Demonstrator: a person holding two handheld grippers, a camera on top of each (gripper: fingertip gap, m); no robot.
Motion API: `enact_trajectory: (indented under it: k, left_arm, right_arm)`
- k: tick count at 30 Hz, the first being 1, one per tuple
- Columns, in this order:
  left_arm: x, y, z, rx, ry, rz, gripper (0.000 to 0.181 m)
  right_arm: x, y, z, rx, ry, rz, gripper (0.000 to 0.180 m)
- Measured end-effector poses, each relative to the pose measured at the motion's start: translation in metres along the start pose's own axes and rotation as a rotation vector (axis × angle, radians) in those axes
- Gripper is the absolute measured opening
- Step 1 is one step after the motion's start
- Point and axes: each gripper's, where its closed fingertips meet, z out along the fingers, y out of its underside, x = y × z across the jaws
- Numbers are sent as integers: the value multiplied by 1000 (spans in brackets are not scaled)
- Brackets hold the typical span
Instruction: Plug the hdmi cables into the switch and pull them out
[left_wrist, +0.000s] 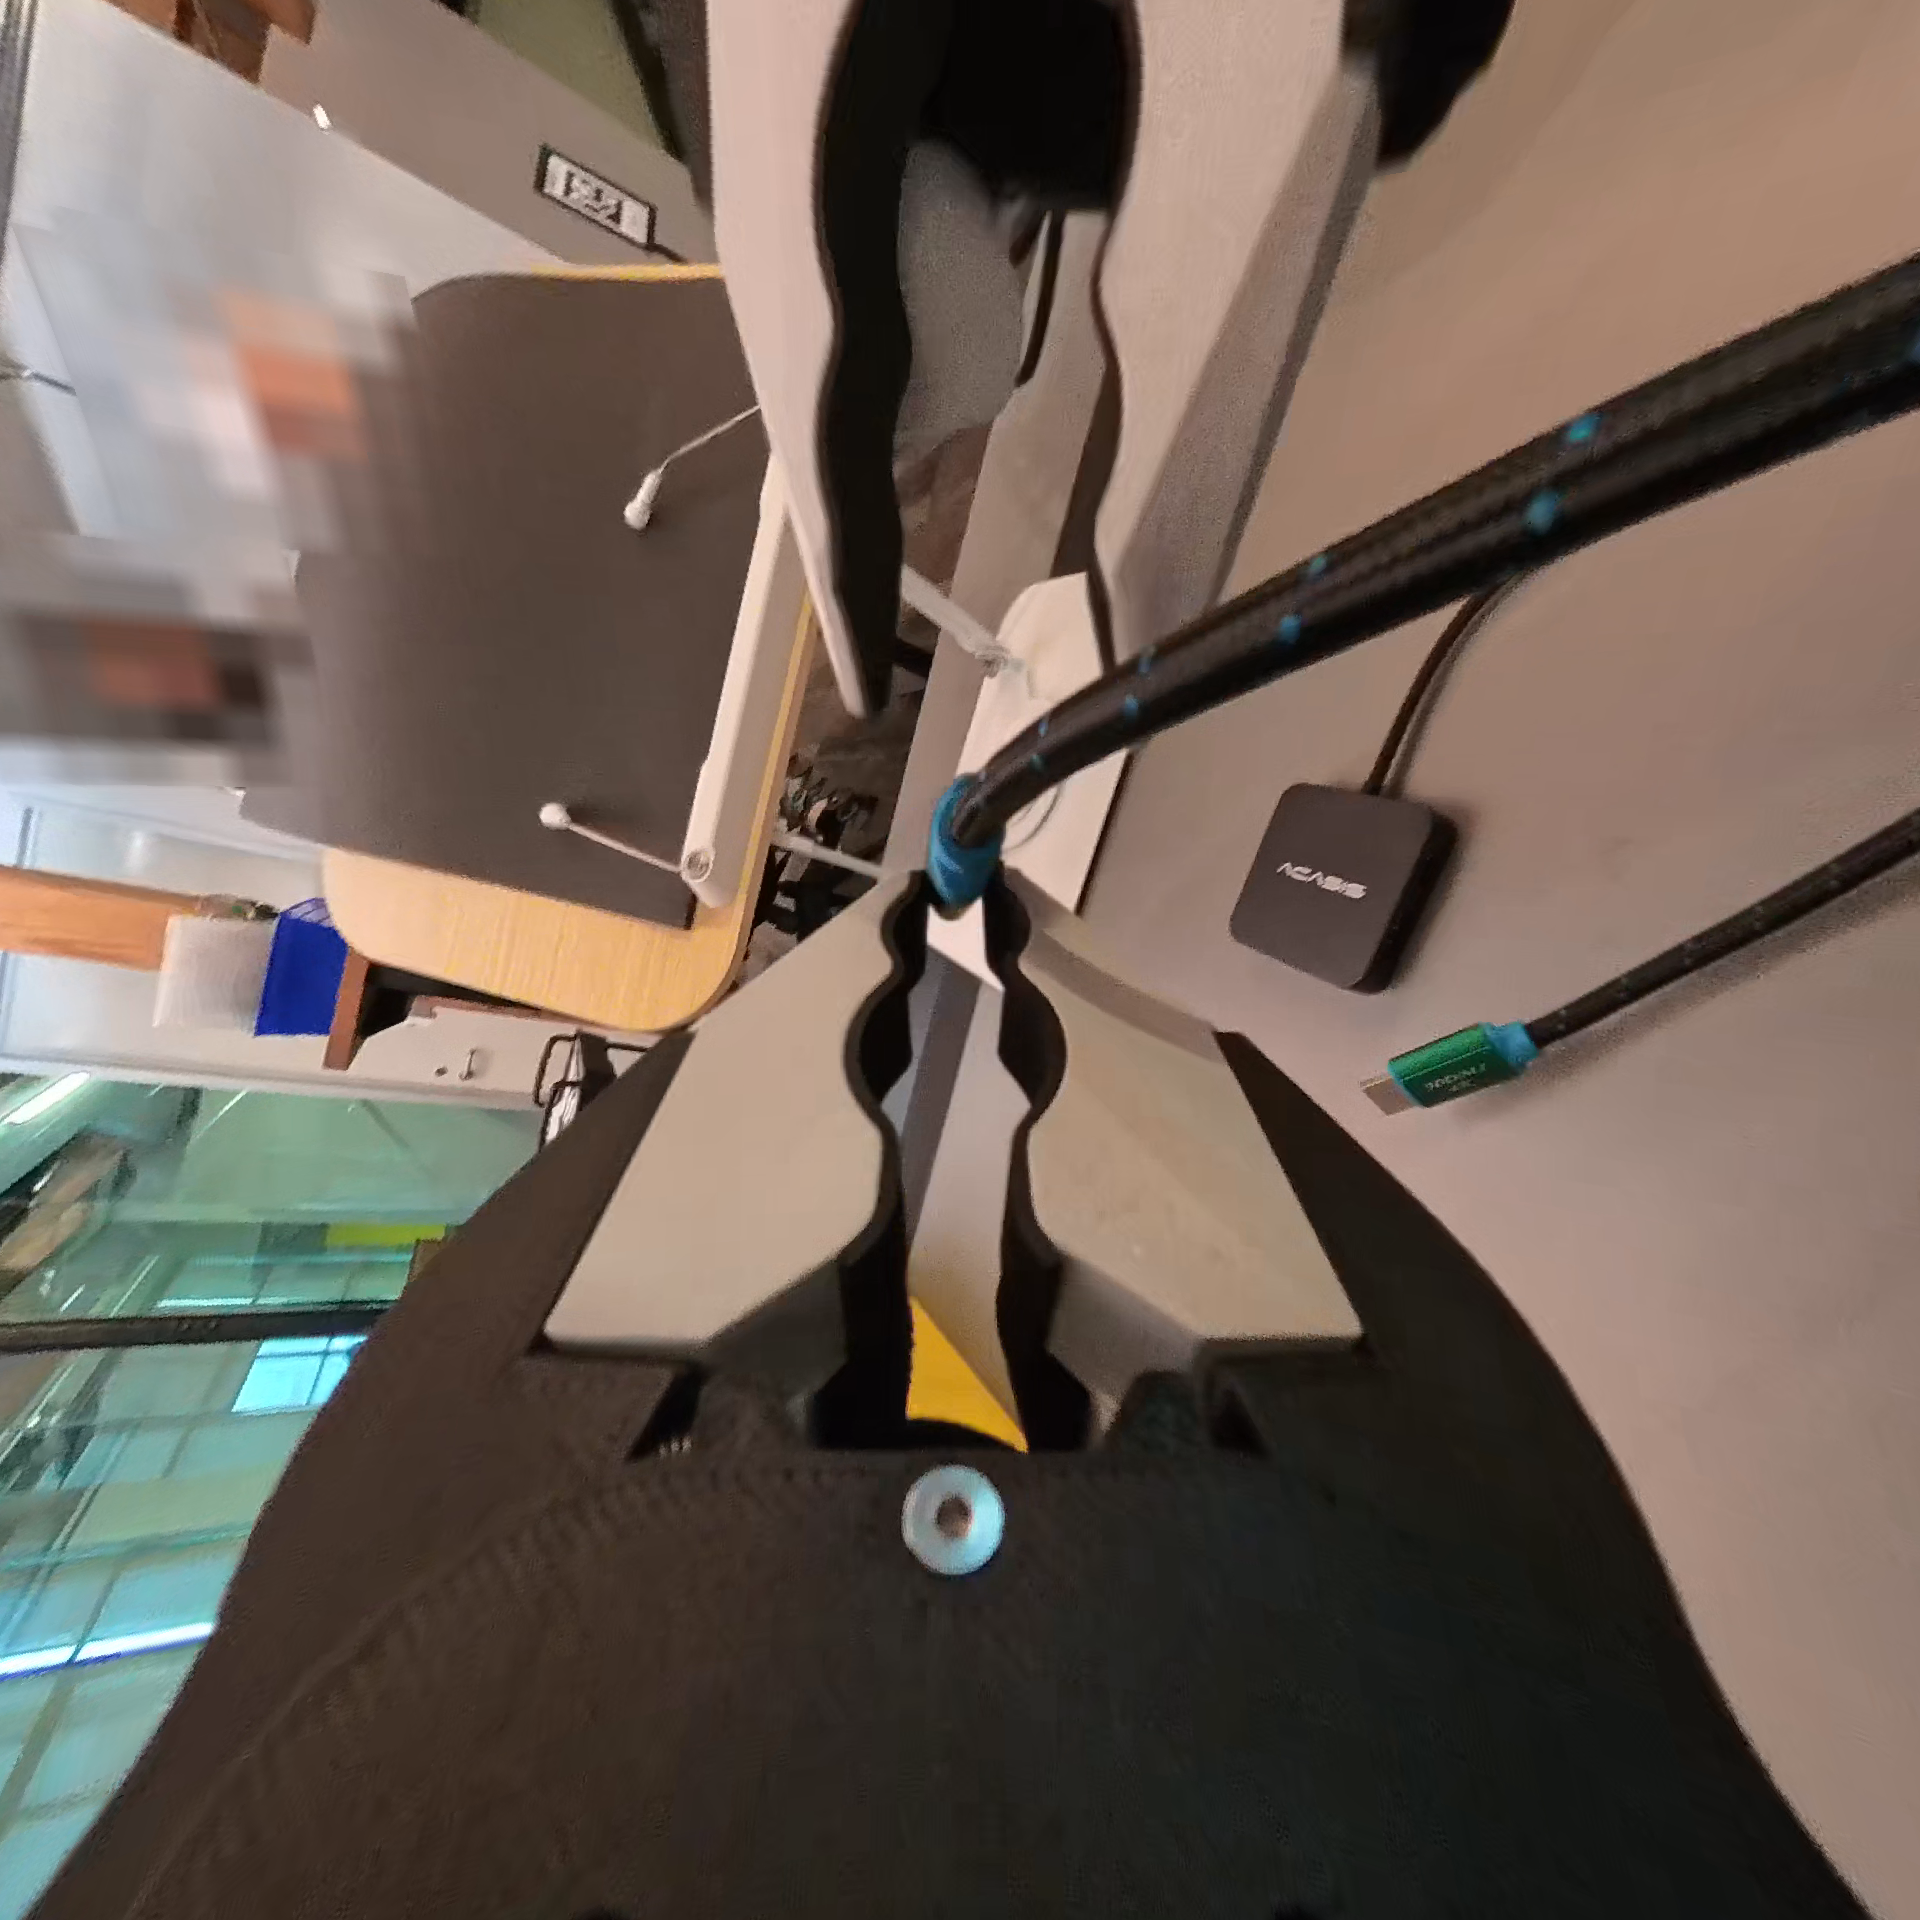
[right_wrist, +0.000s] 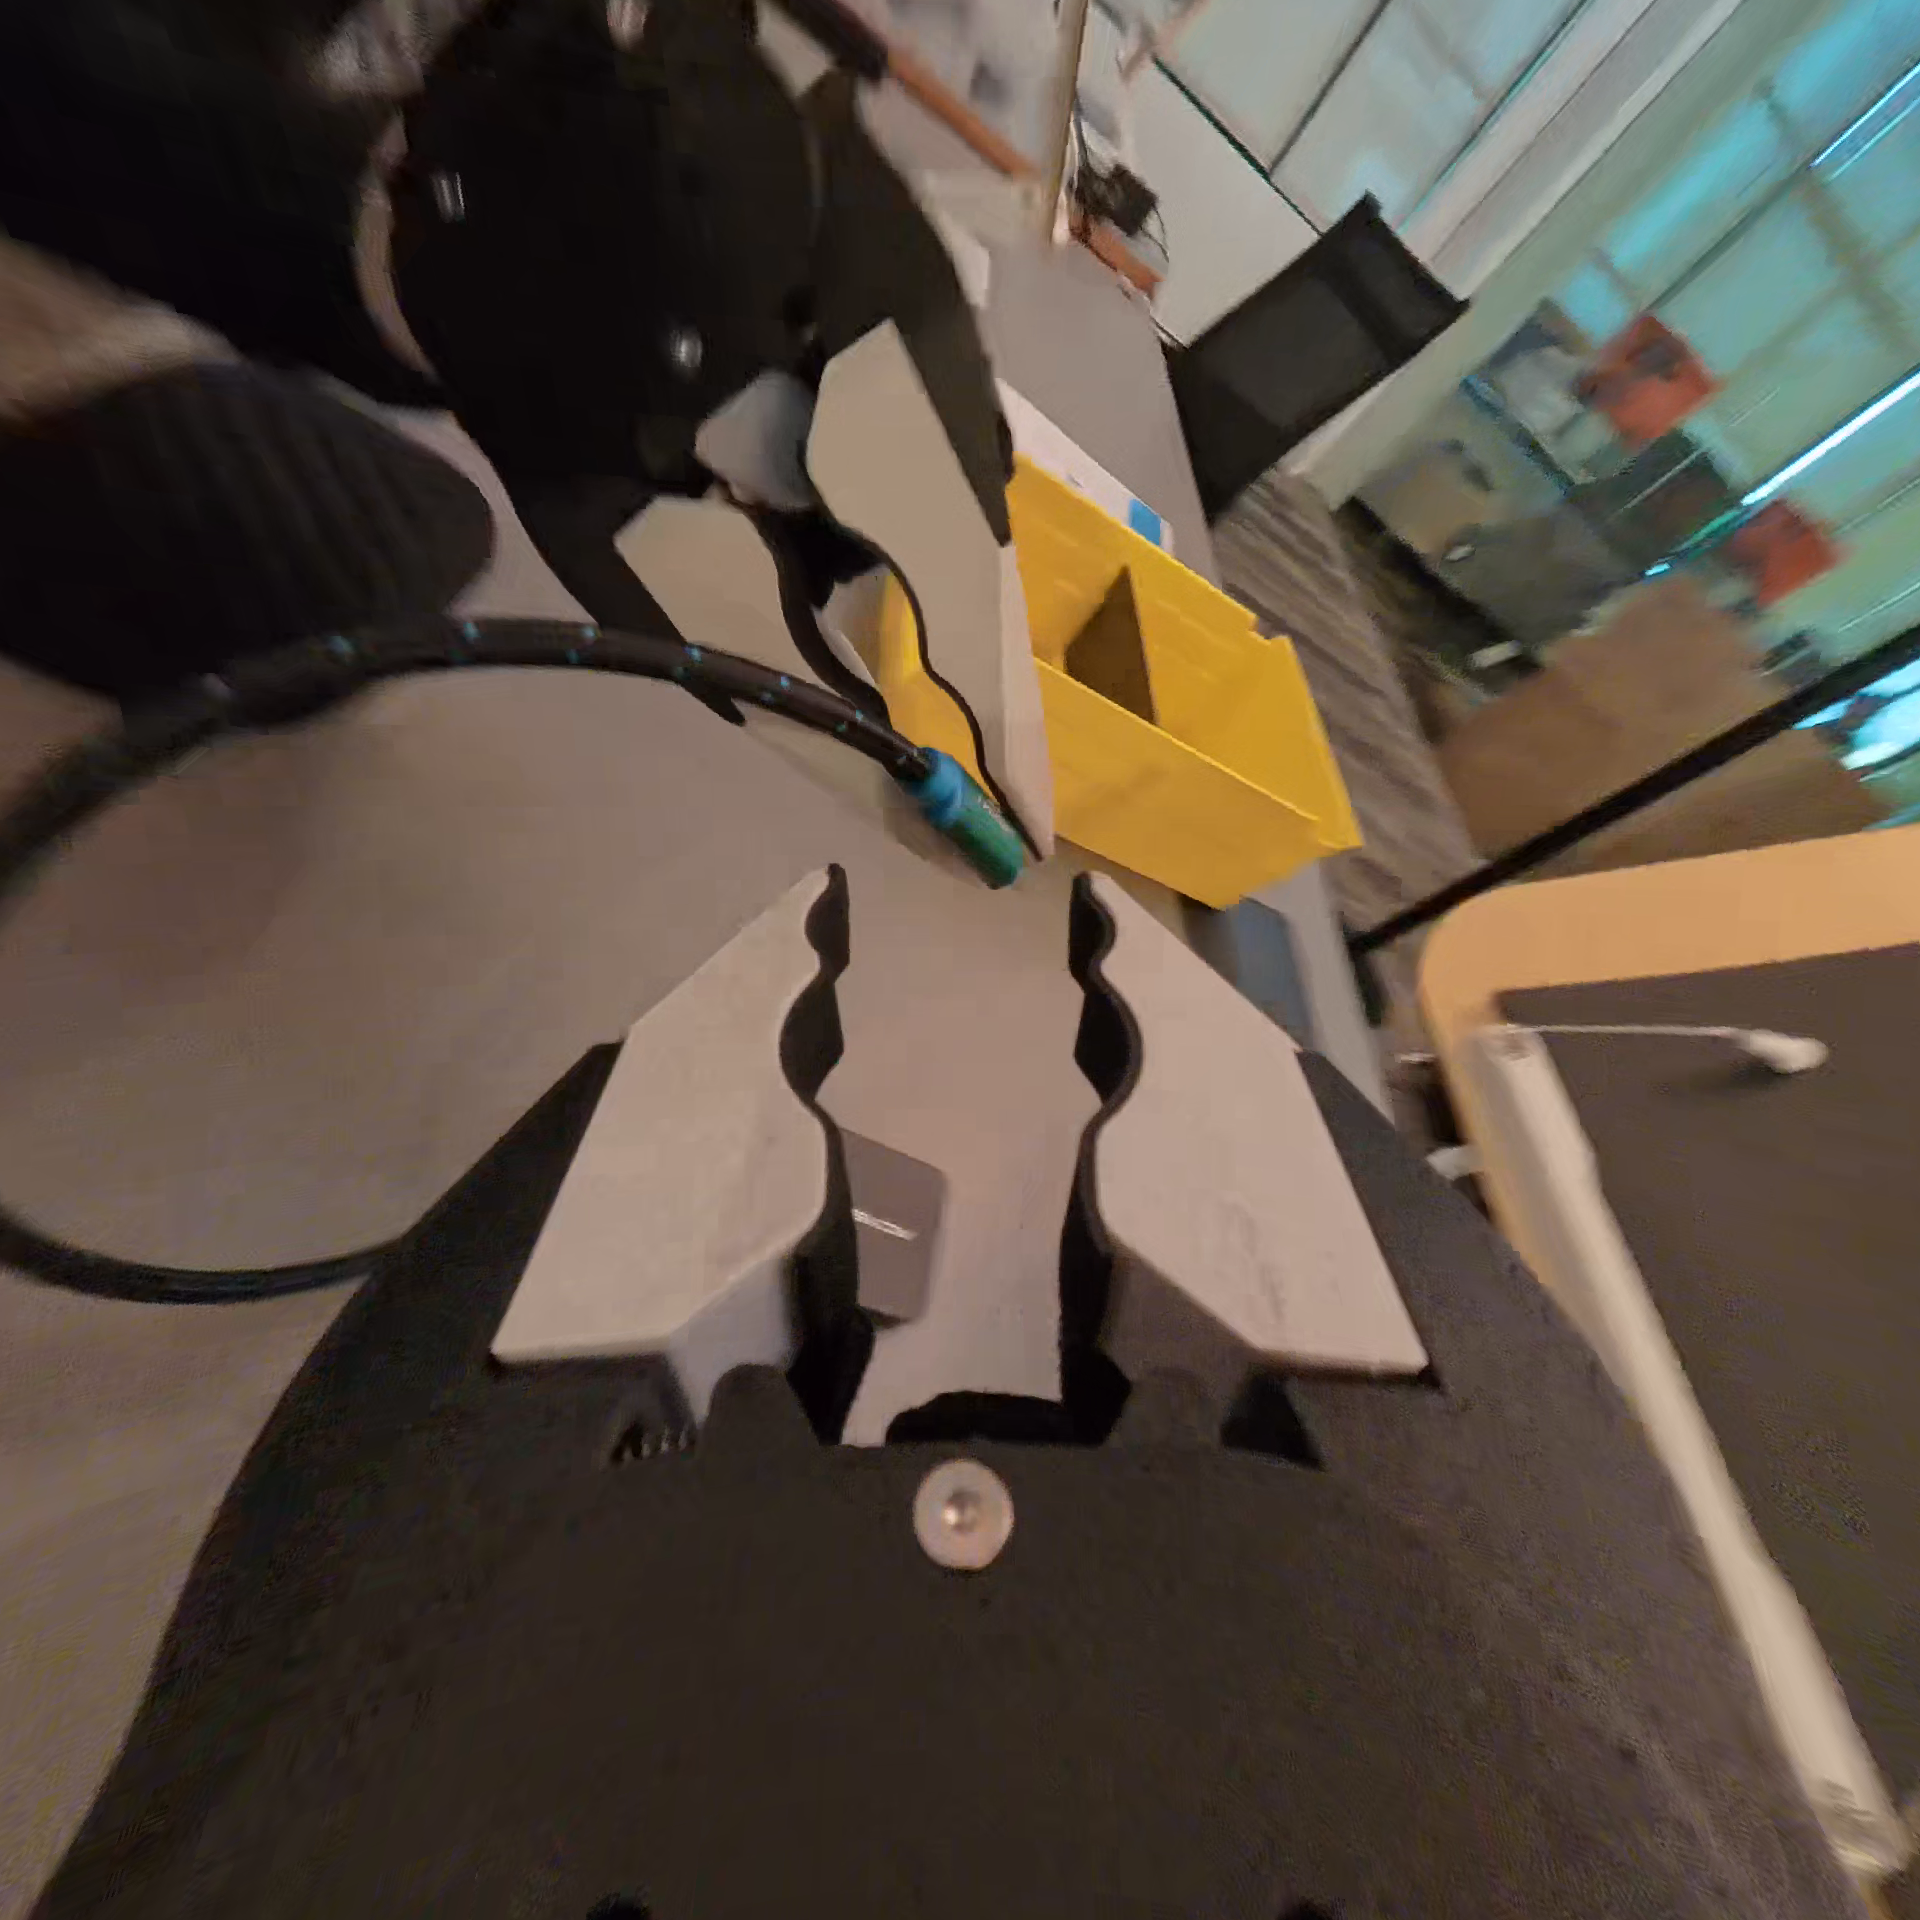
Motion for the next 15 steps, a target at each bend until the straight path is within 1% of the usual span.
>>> enact_trajectory:
  k: [2,5,7,10,15]
  left_arm:
    - [3,-8,1,24,26,-13,9]
    - [8,-13,2,39,65,-6,8]
    - [8,-14,1,46,75,-5,9]
    - [11,-15,1,60,113,-25,9]
    - [14,-16,2,55,160,-24,9]
  right_arm:
    - [-6,2,7,-40,20,-113,35]
    - [-5,2,11,-65,72,-193,21]
    - [-5,2,10,-60,72,-196,19]
    - [-5,2,6,-53,62,-187,11]
    - [-5,4,6,-57,53,-169,10]
